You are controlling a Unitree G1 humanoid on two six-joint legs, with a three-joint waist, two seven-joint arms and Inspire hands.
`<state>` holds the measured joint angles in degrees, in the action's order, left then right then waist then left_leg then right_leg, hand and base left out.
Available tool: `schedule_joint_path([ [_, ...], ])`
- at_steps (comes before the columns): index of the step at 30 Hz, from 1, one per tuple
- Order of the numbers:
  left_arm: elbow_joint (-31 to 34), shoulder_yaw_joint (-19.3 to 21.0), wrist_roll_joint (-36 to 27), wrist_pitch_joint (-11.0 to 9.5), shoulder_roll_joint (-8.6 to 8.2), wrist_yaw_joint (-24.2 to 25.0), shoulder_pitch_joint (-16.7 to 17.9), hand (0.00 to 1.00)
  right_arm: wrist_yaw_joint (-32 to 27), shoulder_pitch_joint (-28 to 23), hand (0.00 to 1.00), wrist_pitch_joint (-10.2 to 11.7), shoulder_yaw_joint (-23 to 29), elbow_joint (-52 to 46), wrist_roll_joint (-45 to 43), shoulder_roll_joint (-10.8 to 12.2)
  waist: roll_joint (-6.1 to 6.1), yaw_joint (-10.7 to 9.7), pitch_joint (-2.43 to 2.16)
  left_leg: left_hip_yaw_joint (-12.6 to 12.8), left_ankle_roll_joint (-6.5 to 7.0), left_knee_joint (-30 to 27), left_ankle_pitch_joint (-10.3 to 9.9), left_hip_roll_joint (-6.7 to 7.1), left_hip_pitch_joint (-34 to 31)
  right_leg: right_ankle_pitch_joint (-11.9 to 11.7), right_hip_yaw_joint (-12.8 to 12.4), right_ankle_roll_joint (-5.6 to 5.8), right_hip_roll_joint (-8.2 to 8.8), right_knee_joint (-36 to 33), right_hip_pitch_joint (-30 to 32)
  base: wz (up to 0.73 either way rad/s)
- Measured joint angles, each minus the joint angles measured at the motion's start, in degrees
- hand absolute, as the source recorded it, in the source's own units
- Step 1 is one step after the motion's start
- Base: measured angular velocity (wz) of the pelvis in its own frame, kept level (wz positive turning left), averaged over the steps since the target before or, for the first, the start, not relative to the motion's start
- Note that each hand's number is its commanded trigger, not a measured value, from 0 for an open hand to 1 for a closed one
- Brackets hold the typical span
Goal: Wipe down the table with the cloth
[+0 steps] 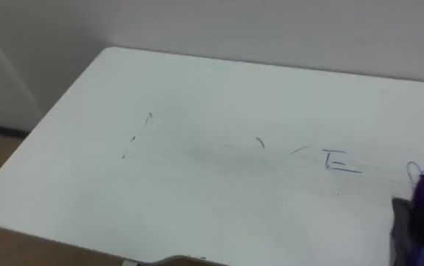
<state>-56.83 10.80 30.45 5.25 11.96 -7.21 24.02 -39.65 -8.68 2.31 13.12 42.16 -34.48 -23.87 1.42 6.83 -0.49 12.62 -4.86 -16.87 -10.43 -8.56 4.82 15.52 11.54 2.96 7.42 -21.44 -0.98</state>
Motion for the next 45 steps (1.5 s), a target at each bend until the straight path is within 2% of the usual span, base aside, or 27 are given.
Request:
schedule_joint_path([
  [2,-0.05,-1.56,-1.83,0.06,-0.02,-0.11,-2.30,0.00,0.80,1.61,1.00,-2.62,-3.49,-2.86,-0.74,2.24,0.20,0.63,0.10,-0.12,-0.19,1.46,-0.05,0.05,0.53,-0.61,-1.46,0.37,-0.58,0.02,0.97,-0.51],
  [4,-0.48,-4.16,-4.35,0.33,-0.37,-0.25,-6.47,0.00,3.05,5.69,1.00,-4.97,-11.29,-6.48,-1.79,5.84,0.22,2.84,0.19,-0.45,-0.80,2.48,-0.09,0.04,-0.09,-2.38,-2.07,0.18,-0.79,0.15,3.24,-0.61],
  [5,-0.32,-4.90,-4.85,0.26,-0.50,-0.29,-7.63,0.00,3.94,7.00,1.00,-5.15,-13.82,-7.41,-2.04,6.52,0.20,3.28,0.24,-0.77,-1.30,2.69,-0.15,0.04,-0.47,-2.78,-2.07,0.24,-0.83,0.12,3.78,-0.34],
  [6,-0.24,-6.74,-5.05,-0.03,-0.62,-0.87,-9.74,0.00,6.01,10.80,1.00,-5.52,-19.61,-7.72,-3.52,8.14,-0.19,4.10,0.31,-1.59,-1.57,3.38,-0.25,0.55,-1.28,-3.36,-2.11,0.32,-0.58,-0.35,5.03,-0.17],
  [7,-0.29,-7.81,-5.04,-0.30,-0.67,-1.19,-10.64,0.00,7.41,13.19,1.00,-5.65,-22.06,-7.70,-4.50,9.15,-0.33,4.76,0.57,-2.20,-1.46,3.40,-0.26,0.86,-1.74,-3.75,-2.17,0.38,-0.49,-0.40,5.67,-0.19],
  [9,2.45,-9.92,-5.03,-0.68,-1.06,-1.23,-11.74,0.00,11.86,20.79,1.00,-3.17,-28.65,-7.60,-9.46,12.25,-0.89,6.49,1.45,-5.51,-1.10,3.30,-0.54,2.10,-3.87,-4.90,-2.07,0.57,-0.39,-0.14,7.09,0.06],
  [11,3.85,-10.38,-4.98,-0.21,-0.90,-1.08,-10.86,0.00,13.13,24.12,1.00,-1.41,-29.58,-6.42,-9.75,12.45,-1.63,8.12,1.76,-6.95,-0.85,3.32,-0.41,2.48,-4.72,-5.32,-1.92,0.16,-0.44,0.72,7.08,0.43],
  [13,4.64,-10.28,-4.93,0.90,-0.34,-1.08,-6.92,0.00,13.05,24.77,1.00,-0.78,-28.48,-4.33,-9.54,12.31,-1.44,8.94,1.71,-8.17,-0.39,3.26,-0.21,2.61,-4.32,-5.83,-0.60,0.30,-0.50,2.29,5.62,0.39],
  [15,5.09,-8.05,-4.57,2.39,0.58,-0.95,-1.81,0.00,11.40,21.35,1.00,0.19,-24.31,0.94,-9.49,9.83,-1.77,8.65,1.50,-8.75,-0.05,3.28,-0.42,2.75,-3.83,-5.95,1.84,0.72,-0.17,4.33,3.02,0.52],
  [16,5.07,-5.86,-4.38,2.93,0.75,-0.91,0.70,0.00,8.11,18.02,1.00,2.74,-20.70,1.55,-8.37,8.59,-2.14,7.36,1.27,-8.68,0.11,3.26,-0.40,3.17,-3.68,-5.65,3.21,1.24,0.47,4.91,1.69,0.55],
  [17,4.88,-4.80,-4.18,3.10,0.86,-0.88,1.84,0.00,6.54,16.32,1.00,3.61,-19.21,1.84,-8.10,7.86,-1.92,6.62,1.21,-8.60,0.20,3.31,-0.45,3.38,-3.47,-5.50,3.69,1.48,0.77,5.02,1.14,0.54],
  [18,4.43,-2.84,-3.45,3.36,1.44,-0.85,3.67,0.00,4.04,13.31,1.00,4.94,-16.02,2.35,-7.64,6.86,-2.19,5.46,0.74,-8.54,0.44,3.32,-0.59,3.61,-3.02,-5.35,4.73,1.83,1.08,6.15,-0.31,0.33],
  [20,4.39,-0.73,-3.37,3.45,2.84,-0.70,5.10,0.00,1.74,9.10,1.00,5.62,-12.48,2.53,-6.49,5.32,-2.13,3.88,0.53,-7.98,0.60,3.32,-0.68,3.69,-2.55,-5.34,5.74,2.13,1.23,7.40,-2.10,0.26],
  [21,4.29,1.69,-3.31,3.31,3.20,-0.61,5.25,0.00,1.16,6.53,1.00,5.70,-10.23,2.79,-6.14,4.39,-2.41,3.56,0.18,-7.69,0.66,3.29,-0.72,3.73,-1.94,-5.32,5.84,2.23,1.30,7.78,-3.03,0.15],
  [24,4.27,3.55,-3.30,1.45,3.24,-0.43,4.34,0.00,0.94,2.85,1.00,5.62,-7.19,4.99,-4.84,1.45,-2.44,2.91,-0.40,-6.70,1.02,2.41,-1.52,3.66,-0.98,-5.15,5.88,2.50,1.48,7.52,-4.15,-0.05],
  [26,4.64,3.26,-3.36,0.32,3.01,0.21,3.49,0.00,1.09,2.28,1.00,4.58,-7.28,6.16,-3.22,0.08,-2.34,2.91,-0.41,-6.54,1.11,2.28,-2.06,3.57,-0.77,-5.15,5.89,2.50,1.49,7.03,-4.24,-0.15],
  [31,5.05,-1.77,-3.86,0.38,2.85,0.26,0.16,0.00,2.48,5.74,1.00,-0.25,-9.86,6.61,-0.06,0.15,-2.11,4.14,-0.17,-7.29,1.00,0.93,-2.94,3.43,-1.27,-5.24,5.83,2.41,1.36,6.61,-3.43,-0.17],
  [32,4.98,-3.40,-3.85,0.58,2.71,0.24,-0.49,0.00,3.57,8.06,1.00,-1.95,-11.13,6.74,1.14,0.29,-2.00,5.13,0.00,-7.60,1.03,0.69,-2.96,3.46,-1.80,-5.50,5.76,2.45,1.20,6.50,-2.50,-0.40],
  [33,4.68,-5.31,-3.87,0.70,2.67,0.24,-1.33,0.00,4.09,10.77,1.00,-3.23,-13.07,6.75,1.18,0.33,-1.41,6.34,-0.11,-8.10,1.08,0.01,-3.03,3.36,-3.25,-6.08,5.73,2.04,0.89,6.15,-0.73,-0.46],
  [34,4.25,-5.91,-3.93,0.60,2.58,0.27,-1.67,0.00,4.49,12.49,1.00,-3.72,-14.25,6.75,1.04,0.45,-1.40,6.90,-0.04,-8.51,1.08,-0.19,-3.01,3.39,-4.18,-6.41,5.75,1.83,0.76,5.85,-0.03,-0.39],
  [35,4.00,-7.15,-3.91,0.69,2.54,0.54,-2.77,0.00,5.37,16.48,1.00,-4.13,-16.53,6.77,0.53,0.78,-1.02,7.63,0.74,-9.98,1.11,-1.01,-2.98,3.39,-6.00,-7.14,5.95,1.32,0.31,5.69,1.52,-0.11],
  [36,4.07,-7.82,-3.92,0.76,2.50,0.78,-3.57,0.00,6.21,20.71,1.00,-4.18,-18.56,6.97,0.41,1.44,-0.75,7.77,1.40,-11.26,1.36,-1.80,-2.53,3.42,-8.24,-7.54,6.26,0.79,0.04,5.39,3.19,0.06],
  [37,4.08,-8.05,-3.91,0.70,2.49,0.85,-3.86,0.00,6.64,22.78,1.00,-4.10,-19.46,7.06,0.40,1.68,-0.75,7.83,1.62,-11.72,1.30,-2.11,-2.36,3.40,-9.24,-7.54,6.23,0.76,-0.06,5.09,3.98,0.24],
  [38,4.02,-8.79,-3.32,0.62,2.54,1.33,-4.38,0.00,7.52,26.26,1.00,-3.64,-20.82,7.06,0.14,1.66,-0.59,9.08,1.78,-12.09,1.14,-2.21,-1.99,3.48,-10.63,-7.42,6.13,0.72,-0.04,4.43,5.91,0.11],
  [40,3.99,-8.92,-3.62,1.13,2.87,1.58,-3.92,0.00,7.75,30.93,1.00,-3.42,-22.20,7.21,-0.70,1.44,-0.30,11.63,1.75,-13.37,1.00,-1.32,-1.15,3.90,-12.47,-7.68,6.20,-0.02,-0.01,3.93,8.34,0.12],
  [43,4.06,-8.84,-3.89,2.76,3.03,1.75,-1.91,0.00,7.92,32.59,1.00,-2.50,-22.88,8.80,-0.50,0.97,-0.43,12.50,1.67,-14.70,1.05,-0.89,-0.65,4.51,-12.61,-6.81,7.70,-0.16,0.84,2.77,8.76,0.34],
  [45,4.74,-8.85,-3.91,3.33,3.01,2.94,-0.13,0.00,8.25,32.32,1.00,-1.87,-22.92,11.80,0.72,-0.63,-0.73,12.10,1.55,-14.73,1.17,-0.63,-0.57,4.92,-12.30,-5.92,9.17,0.43,1.60,2.64,7.61,0.37],
])
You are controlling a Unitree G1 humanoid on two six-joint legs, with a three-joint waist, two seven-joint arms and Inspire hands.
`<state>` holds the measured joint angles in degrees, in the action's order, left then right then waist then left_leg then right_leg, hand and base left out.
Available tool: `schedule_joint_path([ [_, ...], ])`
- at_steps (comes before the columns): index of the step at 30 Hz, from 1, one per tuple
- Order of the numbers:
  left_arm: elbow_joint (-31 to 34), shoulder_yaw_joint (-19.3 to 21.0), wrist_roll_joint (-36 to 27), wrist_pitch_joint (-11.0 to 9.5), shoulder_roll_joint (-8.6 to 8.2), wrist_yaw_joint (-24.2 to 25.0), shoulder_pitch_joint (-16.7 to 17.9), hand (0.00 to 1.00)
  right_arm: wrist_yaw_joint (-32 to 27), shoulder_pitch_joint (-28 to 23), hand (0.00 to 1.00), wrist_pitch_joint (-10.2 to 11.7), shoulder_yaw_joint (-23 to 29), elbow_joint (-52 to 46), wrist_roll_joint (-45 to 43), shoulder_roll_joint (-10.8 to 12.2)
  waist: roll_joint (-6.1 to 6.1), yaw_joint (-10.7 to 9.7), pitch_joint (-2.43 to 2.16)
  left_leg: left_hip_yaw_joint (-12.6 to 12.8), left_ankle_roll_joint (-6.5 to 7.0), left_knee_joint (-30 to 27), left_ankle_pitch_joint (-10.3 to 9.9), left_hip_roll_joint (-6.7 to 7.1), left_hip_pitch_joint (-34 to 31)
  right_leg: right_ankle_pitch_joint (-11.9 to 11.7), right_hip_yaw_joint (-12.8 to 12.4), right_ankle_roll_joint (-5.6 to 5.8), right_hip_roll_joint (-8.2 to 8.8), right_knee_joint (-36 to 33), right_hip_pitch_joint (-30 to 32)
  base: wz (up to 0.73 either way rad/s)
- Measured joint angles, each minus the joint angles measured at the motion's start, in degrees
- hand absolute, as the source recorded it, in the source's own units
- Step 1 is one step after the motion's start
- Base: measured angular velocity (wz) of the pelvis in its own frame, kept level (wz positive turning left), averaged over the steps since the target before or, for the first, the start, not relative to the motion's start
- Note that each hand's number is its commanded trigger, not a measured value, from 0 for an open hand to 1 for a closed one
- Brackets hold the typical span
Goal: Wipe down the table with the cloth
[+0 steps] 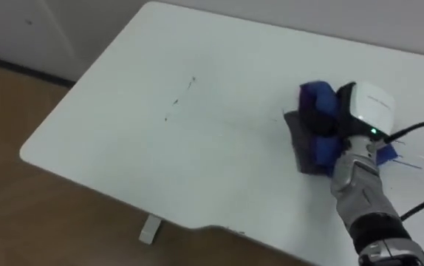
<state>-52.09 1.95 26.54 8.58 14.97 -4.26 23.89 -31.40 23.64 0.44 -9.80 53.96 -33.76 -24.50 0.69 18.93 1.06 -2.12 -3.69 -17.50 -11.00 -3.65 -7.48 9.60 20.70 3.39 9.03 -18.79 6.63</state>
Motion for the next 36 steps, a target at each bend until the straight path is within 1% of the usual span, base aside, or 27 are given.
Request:
schedule_joint_path([
  [2,0.14,0.00,-0.03,-0.05,-0.07,0.54,1.73,0.00,-0.17,-1.81,1.00,1.49,0.53,0.80,1.23,-1.58,-0.50,-0.74,0.07,0.04,0.12,0.41,0.07,0.43,0.68,0.42,0.46,0.35,0.48,0.10,-0.74,0.23],
  [3,0.17,0.14,-0.10,-0.08,0.18,0.77,2.13,0.00,-0.55,-3.23,1.00,2.67,1.07,1.75,2.44,-2.30,-1.03,-2.10,-0.02,0.06,0.12,0.54,0.07,0.71,1.24,0.77,1.24,0.81,0.87,0.22,-1.96,0.27],
  [4,0.16,0.15,-0.14,-0.13,0.38,0.80,2.18,0.00,-0.61,-4.40,1.00,3.00,1.77,2.08,3.24,-2.44,-1.42,-2.62,-0.07,0.06,0.13,0.65,0.08,0.85,1.70,1.00,1.60,1.02,1.04,0.35,-2.68,0.39],
  [5,0.17,0.30,-0.41,-0.36,0.73,0.79,2.15,0.00,-0.87,-7.09,1.00,3.43,2.81,2.75,4.97,-2.61,-2.31,-3.50,-0.28,0.17,0.13,1.06,0.07,1.11,2.79,1.32,2.27,1.27,1.23,1.29,-4.43,0.30],
  [6,0.17,0.70,-0.44,-0.86,0.72,0.88,2.13,0.00,-0.55,-9.88,1.00,3.89,5.13,2.86,5.06,-2.58,-2.67,-4.48,-0.50,0.43,0.22,1.04,0.01,1.25,3.45,1.34,2.93,1.37,1.25,2.34,-5.92,0.29],
  [7,0.17,1.07,-0.12,-1.29,0.65,0.98,2.13,0.00,-0.29,-11.18,1.00,4.02,6.34,2.91,4.87,-2.60,-3.02,-4.96,-0.73,0.43,0.30,1.06,-0.03,1.31,3.76,1.31,3.12,1.46,1.25,2.66,-6.49,0.18],
  [8,0.26,1.82,0.15,-2.18,0.63,0.99,2.13,0.00,-0.08,-13.57,1.00,4.06,8.71,3.42,4.99,-2.59,-3.53,-5.45,-1.10,0.45,0.52,1.01,-0.19,1.31,4.44,1.25,3.35,1.59,1.16,3.22,-7.65,0.11],
  [9,0.28,2.46,0.11,-2.73,0.51,0.99,2.14,0.00,0.45,-15.24,1.00,3.99,10.65,4.04,5.24,-2.65,-3.58,-5.99,-1.17,0.68,0.76,0.97,-0.43,1.26,5.43,1.23,3.46,1.63,1.08,3.36,-8.79,0.05],
  [10,0.35,2.50,0.09,-2.74,0.47,0.98,2.12,0.00,0.55,-15.91,1.00,3.86,11.38,4.21,5.30,-2.77,-3.56,-6.08,-1.23,0.81,0.78,0.99,-0.57,1.25,5.87,1.24,3.42,1.66,1.08,3.35,-9.14,-0.05],
  [12,0.64,2.41,-0.04,-2.77,0.35,0.98,1.97,0.00,1.13,-17.07,1.00,3.71,12.24,4.03,5.35,-4.21,-2.58,-6.78,-1.56,0.83,1.01,0.97,-1.47,1.02,6.21,1.31,3.43,1.77,0.97,2.96,-9.52,-0.07],
  [14,1.30,2.38,-0.17,-2.78,0.42,0.94,1.87,0.00,1.63,-16.54,1.00,2.82,12.18,4.01,5.52,-4.89,-1.71,-6.90,-1.42,0.64,1.08,0.78,-1.73,1.01,6.07,1.25,3.38,1.71,0.95,2.77,-9.53,-0.06],
  [15,1.36,2.35,-0.14,-2.75,0.44,0.95,1.47,0.00,1.61,-15.78,1.00,1.91,11.81,3.87,5.39,-4.93,-1.13,-6.71,-1.34,0.62,1.08,0.66,-1.72,1.01,6.05,1.22,3.15,1.66,0.94,2.47,-9.34,-0.10],
  [16,1.39,2.30,-0.14,-2.73,0.37,0.94,1.22,0.00,1.54,-15.29,1.00,1.44,11.22,3.87,5.29,-4.94,-0.90,-6.29,-1.37,0.64,1.08,0.61,-1.72,1.01,5.93,1.21,2.85,1.62,0.95,2.09,-8.85,-0.22],
  [17,1.38,2.11,-0.17,-2.72,0.05,0.98,0.35,0.00,1.45,-13.49,1.00,0.34,10.45,3.97,4.96,-4.99,-0.54,-5.42,-1.18,0.49,1.08,0.05,-1.72,1.01,5.14,1.08,2.14,1.27,0.75,1.70,-7.63,-0.37],
  [18,0.99,1.30,-0.04,-2.76,-0.02,1.18,-0.30,0.00,1.43,-10.97,1.00,-0.93,9.21,4.10,4.69,-5.06,-0.01,-4.60,-1.11,0.35,1.11,-0.29,-1.67,1.01,4.08,0.83,1.19,0.87,0.56,1.07,-5.91,-0.48],
  [19,0.70,1.10,-0.08,-2.78,-0.03,1.40,-0.86,0.00,1.54,-9.36,1.00,-1.58,8.12,4.12,4.69,-5.07,0.09,-3.85,-1.05,0.38,1.15,-0.35,-1.58,1.03,3.51,0.61,0.62,0.52,0.48,0.60,-4.94,-0.57],
  [20,0.10,0.99,-0.08,-2.75,0.02,1.60,-2.21,0.00,1.59,-5.96,1.00,-2.49,4.99,4.11,4.12,-5.03,-0.20,-2.77,-0.66,0.20,1.13,-0.71,-1.33,1.03,2.39,0.26,0.24,-0.09,0.39,-0.33,-3.12,-0.44],
  [21,-0.86,0.92,-0.08,-2.94,0.11,1.58,-3.64,0.00,1.64,-2.33,1.00,-2.61,2.03,4.03,2.16,-4.80,0.69,-2.52,-0.47,-0.18,0.99,-1.02,-0.85,1.02,0.76,0.23,0.17,-0.43,0.31,-0.94,-1.32,-0.28],
  [22,-1.16,0.60,-0.09,-2.97,0.13,1.58,-4.29,0.00,1.64,-0.74,1.00,-2.60,0.48,3.95,1.39,-4.62,0.70,-2.25,-0.16,-0.40,0.91,-1.03,-0.58,1.02,0.11,0.20,0.05,-0.49,0.20,-0.98,-0.61,-0.03],
  [24,-0.21,-0.98,-0.10,-3.50,0.19,1.58,-5.00,0.00,2.32,5.27,1.00,-2.21,-4.36,3.70,-0.27,-3.16,0.77,-0.57,0.06,-1.43,0.61,-1.04,0.19,1.03,-2.16,-0.12,-0.16,-0.98,-0.21,-1.16,1.94,0.09],
  [25,0.07,-1.29,-0.10,-3.55,0.18,1.63,-5.11,0.00,2.68,6.38,1.00,-1.71,-5.01,3.54,-0.55,-3.06,0.82,-0.02,0.04,-1.49,0.53,-0.75,0.47,1.03,-2.43,-0.19,-0.16,-1.11,-0.22,-1.24,2.42,0.15],
  [27,0.99,-2.37,-0.19,-3.43,0.19,2.26,-4.72,0.00,4.18,9.25,1.00,-0.44,-5.73,3.27,-0.86,-2.88,0.56,2.43,0.11,-1.96,0.48,0.23,1.34,1.09,-2.83,-0.29,0.02,-1.26,-0.31,-0.75,2.93,0.22],
  [29,1.06,-3.02,-1.20,-2.69,0.19,3.39,-4.28,0.00,4.49,9.65,1.00,-0.10,-5.86,2.48,-1.15,-2.88,0.39,2.90,0.05,-2.04,0.51,0.39,1.47,1.18,-2.84,-0.10,0.01,-1.03,-0.23,-0.78,2.83,0.29],
  [30,1.13,-3.08,-1.23,-2.23,0.19,4.05,-3.66,0.00,4.60,9.58,1.00,0.00,-5.87,2.47,-1.34,-2.95,0.07,3.16,0.08,-2.03,0.52,0.39,1.46,1.28,-2.85,0.11,0.02,-0.86,-0.10,-0.85,2.82,0.16],
  [32,1.52,-3.06,-1.41,-1.74,0.21,4.25,-3.11,0.00,4.64,8.17,1.00,-0.06,-5.87,2.88,-0.89,-3.45,-0.26,2.99,0.08,-2.03,0.54,0.39,1.44,1.37,-2.73,0.23,0.35,-0.70,0.07,-0.83,2.42,0.13],
  [34,1.53,-2.96,-1.58,-1.56,0.20,4.25,-2.80,0.00,4.04,4.37,1.00,1.06,-4.42,3.33,0.74,-3.79,-0.36,1.42,0.06,-2.01,0.55,0.46,1.44,1.71,-1.69,0.56,0.96,-0.16,0.46,-0.77,0.69,0.31],
  [36,1.42,-2.84,-2.27,-1.97,0.32,4.21,-2.89,0.00,2.85,0.32,1.00,2.10,-3.15,3.77,2.27,-3.83,-0.88,-0.98,-0.05,-1.77,0.62,1.25,1.42,2.34,0.59,1.42,1.50,0.43,0.97,0.45,-2.26,0.18],
])
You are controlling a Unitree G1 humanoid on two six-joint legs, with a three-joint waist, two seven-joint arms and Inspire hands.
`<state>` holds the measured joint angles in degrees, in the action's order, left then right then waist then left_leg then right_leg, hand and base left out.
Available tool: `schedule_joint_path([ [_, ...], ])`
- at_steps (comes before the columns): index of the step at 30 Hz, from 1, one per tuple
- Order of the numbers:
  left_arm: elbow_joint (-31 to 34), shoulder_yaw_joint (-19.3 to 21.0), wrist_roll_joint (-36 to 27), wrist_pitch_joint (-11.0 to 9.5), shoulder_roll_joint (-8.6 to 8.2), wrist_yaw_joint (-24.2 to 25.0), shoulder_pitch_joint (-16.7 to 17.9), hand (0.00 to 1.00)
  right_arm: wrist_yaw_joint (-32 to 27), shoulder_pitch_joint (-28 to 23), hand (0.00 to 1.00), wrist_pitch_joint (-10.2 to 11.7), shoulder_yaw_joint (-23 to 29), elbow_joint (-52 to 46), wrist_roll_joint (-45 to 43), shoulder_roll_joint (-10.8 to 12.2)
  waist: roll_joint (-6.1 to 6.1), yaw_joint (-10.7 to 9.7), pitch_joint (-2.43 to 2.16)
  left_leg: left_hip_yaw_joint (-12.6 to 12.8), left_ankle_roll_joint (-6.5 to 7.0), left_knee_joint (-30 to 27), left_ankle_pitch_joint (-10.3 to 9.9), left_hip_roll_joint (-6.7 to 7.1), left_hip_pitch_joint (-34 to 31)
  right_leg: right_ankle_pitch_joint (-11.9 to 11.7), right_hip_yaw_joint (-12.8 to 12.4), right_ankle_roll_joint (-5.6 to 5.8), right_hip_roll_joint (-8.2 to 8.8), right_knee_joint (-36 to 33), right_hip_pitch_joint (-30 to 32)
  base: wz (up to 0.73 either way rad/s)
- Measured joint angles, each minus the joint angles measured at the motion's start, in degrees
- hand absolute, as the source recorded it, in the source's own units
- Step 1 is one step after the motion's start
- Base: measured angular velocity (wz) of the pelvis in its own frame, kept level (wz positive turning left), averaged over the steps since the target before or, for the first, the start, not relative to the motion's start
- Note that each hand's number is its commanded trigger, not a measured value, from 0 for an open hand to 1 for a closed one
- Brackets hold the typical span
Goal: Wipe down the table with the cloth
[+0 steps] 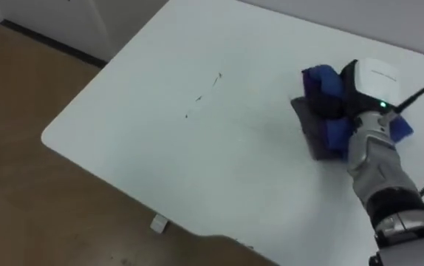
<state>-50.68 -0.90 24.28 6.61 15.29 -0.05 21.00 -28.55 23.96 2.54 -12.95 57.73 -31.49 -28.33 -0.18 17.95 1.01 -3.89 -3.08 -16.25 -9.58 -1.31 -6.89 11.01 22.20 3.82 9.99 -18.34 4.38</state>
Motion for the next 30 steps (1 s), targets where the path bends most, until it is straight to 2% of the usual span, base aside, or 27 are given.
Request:
schedule_joint_path([
  [1,-0.02,0.10,0.07,-0.35,0.04,-0.05,-0.05,0.00,-0.27,-1.18,1.00,0.34,0.86,0.00,0.01,0.00,-0.18,-0.64,-0.04,0.21,0.03,0.05,-0.02,0.05,0.45,0.03,0.03,0.05,-0.06,0.61,-0.80,0.06],
  [2,-0.04,0.75,0.16,-1.11,0.06,-0.25,-0.06,0.00,-0.53,-3.93,1.00,1.35,3.23,-0.08,0.11,-0.03,-0.76,-1.24,-0.35,1.01,0.19,0.31,-0.12,0.05,1.18,0.13,-0.08,0.22,-0.04,0.98,-1.50,0.00],
  [4,0.01,2.11,0.15,-2.28,0.15,-1.18,0.31,0.00,-0.88,-9.40,1.00,1.75,7.58,-0.08,0.91,-0.26,-1.37,-2.11,-1.03,1.65,0.81,0.61,-0.54,-0.03,2.26,0.15,-0.16,0.37,-0.20,1.73,-2.84,0.00],
  [8,0.02,3.05,0.00,-2.53,0.37,-1.98,1.14,0.00,-0.87,-13.60,1.00,1.64,11.48,-0.23,0.97,-0.77,-1.36,-3.71,-1.30,1.66,1.09,0.35,-1.42,-0.01,3.84,0.23,-0.22,0.65,-0.28,1.99,-4.72,-0.01],
  [11,-0.37,2.98,0.11,-2.96,0.28,-2.02,0.58,0.00,-0.94,-13.23,1.00,1.37,11.62,-0.47,0.39,-1.06,-0.33,-3.57,-1.16,1.95,1.08,0.75,-1.43,-0.09,4.43,0.18,-1.32,0.60,-0.38,1.42,-4.48,-0.17],
  [12,-0.51,2.84,0.11,-3.23,0.19,-2.02,0.50,0.00,-0.90,-12.38,1.00,0.80,10.85,-0.85,-0.61,-1.16,-0.10,-3.44,-0.97,2.05,1.09,0.71,-1.43,-0.09,4.41,0.19,-1.71,0.59,-0.38,1.34,-4.18,-0.17],
  [13,-0.80,2.82,0.11,-3.29,0.17,-2.01,0.51,0.00,-0.94,-11.82,1.00,0.28,10.66,-0.92,-0.78,-1.17,0.13,-3.43,-0.96,2.14,1.09,0.71,-1.43,-0.09,4.37,0.20,-1.95,0.58,-0.38,1.22,-3.98,-0.24],
  [15,-2.90,2.90,0.22,-3.53,0.08,-1.80,0.29,0.00,-0.67,-8.93,1.00,-1.21,8.87,-1.03,-0.96,-1.27,0.59,-1.64,-0.74,2.37,1.09,0.96,-1.44,-0.09,4.22,0.05,-3.38,0.15,-0.47,0.37,-2.54,-0.41],
  [16,-3.18,2.96,0.19,-3.42,0.09,-1.75,0.28,0.00,-0.65,-8.17,1.00,-1.42,8.30,-1.01,-0.94,-1.28,0.68,-1.41,-0.71,2.25,1.09,0.90,-1.44,-0.10,3.93,-0.05,-3.37,-0.01,-0.48,0.30,-2.31,-0.22],
  [17,-3.28,2.91,0.11,-3.12,0.07,-1.56,0.19,0.00,-0.67,-6.41,1.00,-1.46,7.31,-1.00,-0.94,-1.28,0.98,-1.34,-0.48,2.01,1.07,0.64,-1.40,-0.11,3.41,-0.15,-3.37,-0.14,-0.55,0.08,-1.72,0.00],
  [18,-3.29,2.75,0.09,-2.96,0.07,-1.34,0.07,0.00,-0.70,-4.53,1.00,-1.52,6.10,-0.98,-0.92,-1.25,1.31,-0.78,0.09,1.99,1.01,0.47,-1.35,-0.11,3.06,-0.17,-3.43,-0.17,-0.52,-0.36,-0.82,0.00],
  [19,-3.28,2.74,0.09,-2.91,0.09,-1.22,0.06,0.00,-0.73,-3.69,1.00,-1.52,5.41,-0.95,-0.93,-1.24,1.03,-0.44,0.30,1.93,0.99,0.47,-1.32,-0.11,2.63,-0.18,-3.50,-0.20,-0.52,-0.41,-0.25,0.00],
  [22,-2.98,2.74,-0.01,-2.74,0.13,-0.79,0.36,0.00,-0.67,-1.27,1.00,-1.27,3.95,-1.02,-0.82,-1.18,0.92,0.43,0.21,1.62,1.02,0.51,-1.09,-0.08,1.67,-0.22,-3.52,-0.26,-0.62,-0.52,0.74,0.08],
  [26,-0.96,2.37,-1.33,-1.93,0.16,-0.48,2.81,0.00,-0.76,-1.27,1.00,-0.73,2.87,-0.79,0.66,-1.27,-0.45,0.49,0.03,1.61,1.04,0.57,-1.08,-0.04,1.70,-0.08,-2.87,-0.05,-0.46,-0.53,0.49,0.07],
  [29,-0.92,2.66,-1.17,-1.92,0.23,-0.49,3.08,0.00,-2.25,-5.77,1.00,0.83,3.73,-0.53,1.02,-1.27,-1.23,-1.02,0.00,2.46,1.08,0.53,-1.11,-0.01,3.34,-0.06,-2.55,-0.02,-0.24,-0.39,-1.58,0.13],
  [30,-0.92,2.78,-1.20,-1.96,0.33,-0.58,3.18,0.00,-2.67,-7.84,1.00,1.52,4.80,-0.20,2.41,-1.21,-1.33,-1.88,-0.06,2.57,1.17,0.44,-1.20,0.04,4.24,-0.05,-1.50,0.00,-0.01,-0.39,-2.85,0.14],
])
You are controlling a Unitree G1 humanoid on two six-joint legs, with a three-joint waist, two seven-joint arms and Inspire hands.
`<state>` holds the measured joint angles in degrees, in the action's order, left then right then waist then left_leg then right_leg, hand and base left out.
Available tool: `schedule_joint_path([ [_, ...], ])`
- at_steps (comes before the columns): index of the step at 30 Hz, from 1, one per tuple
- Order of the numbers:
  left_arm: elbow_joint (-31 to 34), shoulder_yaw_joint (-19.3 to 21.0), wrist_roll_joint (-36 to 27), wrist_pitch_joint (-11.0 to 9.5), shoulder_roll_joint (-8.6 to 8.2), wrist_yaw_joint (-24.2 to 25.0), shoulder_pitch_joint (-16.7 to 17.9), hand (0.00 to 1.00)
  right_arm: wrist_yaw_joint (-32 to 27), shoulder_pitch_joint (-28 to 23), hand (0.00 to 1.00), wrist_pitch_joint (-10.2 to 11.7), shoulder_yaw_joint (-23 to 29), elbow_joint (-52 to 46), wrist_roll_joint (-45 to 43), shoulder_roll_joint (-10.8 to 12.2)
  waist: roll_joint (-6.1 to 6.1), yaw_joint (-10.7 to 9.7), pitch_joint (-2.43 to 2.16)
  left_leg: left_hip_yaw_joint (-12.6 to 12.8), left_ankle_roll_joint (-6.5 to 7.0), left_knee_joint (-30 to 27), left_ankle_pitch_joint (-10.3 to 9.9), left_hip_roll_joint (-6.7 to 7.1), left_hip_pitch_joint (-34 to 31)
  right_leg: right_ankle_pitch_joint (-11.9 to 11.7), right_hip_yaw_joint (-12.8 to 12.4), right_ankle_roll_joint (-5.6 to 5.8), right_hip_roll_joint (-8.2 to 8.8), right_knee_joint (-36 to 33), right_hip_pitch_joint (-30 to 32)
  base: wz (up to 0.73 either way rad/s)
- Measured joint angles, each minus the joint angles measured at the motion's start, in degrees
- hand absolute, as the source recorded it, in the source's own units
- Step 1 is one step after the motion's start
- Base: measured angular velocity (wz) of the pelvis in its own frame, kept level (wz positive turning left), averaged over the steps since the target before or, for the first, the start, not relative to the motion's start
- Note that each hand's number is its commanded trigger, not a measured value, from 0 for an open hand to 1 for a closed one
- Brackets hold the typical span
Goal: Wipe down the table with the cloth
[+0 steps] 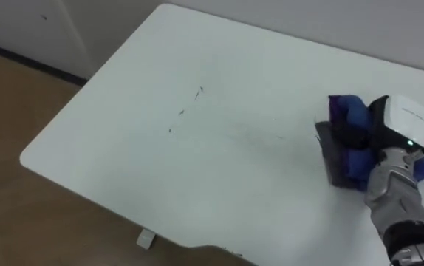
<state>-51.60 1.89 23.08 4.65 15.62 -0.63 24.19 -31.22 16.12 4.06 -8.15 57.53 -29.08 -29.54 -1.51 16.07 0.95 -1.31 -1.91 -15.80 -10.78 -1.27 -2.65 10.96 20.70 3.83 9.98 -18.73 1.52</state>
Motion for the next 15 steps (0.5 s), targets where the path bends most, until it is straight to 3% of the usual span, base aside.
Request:
schedule_joint_path([
  [1,0.00,0.04,-0.09,-0.01,0.03,-0.01,0.00,0.00,-0.07,-1.11,1.00,0.13,0.89,0.09,0.87,0.03,0.02,-0.46,0.01,0.41,0.16,-0.06,-0.17,-0.01,0.52,0.01,0.13,0.02,0.07,-0.07,-0.55,0.16],
  [4,-0.05,0.24,0.08,-0.50,0.02,-1.25,0.33,0.00,-1.82,-6.89,1.00,0.87,8.05,0.51,2.50,0.85,0.47,-2.92,-0.05,3.10,1.26,-3.19,-2.65,-0.05,1.37,1.05,0.94,1.61,1.28,-3.52,-1.48,0.06],
  [5,-0.05,0.23,0.11,-0.58,0.01,-1.71,0.76,0.00,-2.47,-9.30,1.00,0.91,10.08,0.52,3.18,0.92,1.14,-4.14,-0.44,3.12,1.64,-4.61,-3.92,-0.11,1.82,1.10,0.97,1.68,1.80,-5.82,-1.53,0.00],
  [6,0.00,0.34,0.30,-0.76,0.02,-2.40,1.22,0.00,-2.72,-11.63,1.00,0.92,11.98,0.50,3.98,0.97,1.94,-4.97,-0.49,3.29,2.18,-6.15,-5.48,-0.16,2.29,1.10,0.93,1.68,2.33,-8.11,-1.55,-0.05],
  [9,0.37,1.61,0.14,-1.11,0.07,-3.63,1.42,0.00,-3.35,-14.73,1.00,0.40,13.46,-0.84,4.51,2.08,2.83,-5.24,-1.18,5.14,3.68,-9.31,-8.48,-0.16,3.48,1.02,0.77,1.67,4.90,-15.15,-0.44,-0.37],
  [11,0.02,1.95,0.20,-1.15,-0.13,-4.22,0.57,0.00,-3.95,-14.94,1.00,-1.07,13.18,-2.60,4.31,3.61,3.47,-5.14,-1.21,7.11,4.31,-11.82,-10.18,-0.69,3.51,0.74,1.00,1.53,5.48,-16.31,-0.23,-0.56],
  [13,-1.08,1.71,0.03,-1.26,-0.24,-4.68,-1.51,0.00,-5.08,-13.03,1.00,-3.64,11.12,-3.92,4.10,6.11,4.41,-4.22,-1.04,9.62,4.82,-14.25,-11.50,-2.37,2.83,-0.21,1.25,1.13,5.71,-17.31,0.91,-0.74],
  [15,-3.33,1.58,-0.02,-1.45,-0.37,-6.01,-5.36,0.00,-5.37,-9.49,1.00,-6.61,6.47,-5.90,3.41,10.16,4.69,-1.24,-1.05,12.18,4.58,-15.87,-12.10,-4.60,1.69,-0.98,1.18,0.25,6.82,-22.75,3.74,-0.76],
])
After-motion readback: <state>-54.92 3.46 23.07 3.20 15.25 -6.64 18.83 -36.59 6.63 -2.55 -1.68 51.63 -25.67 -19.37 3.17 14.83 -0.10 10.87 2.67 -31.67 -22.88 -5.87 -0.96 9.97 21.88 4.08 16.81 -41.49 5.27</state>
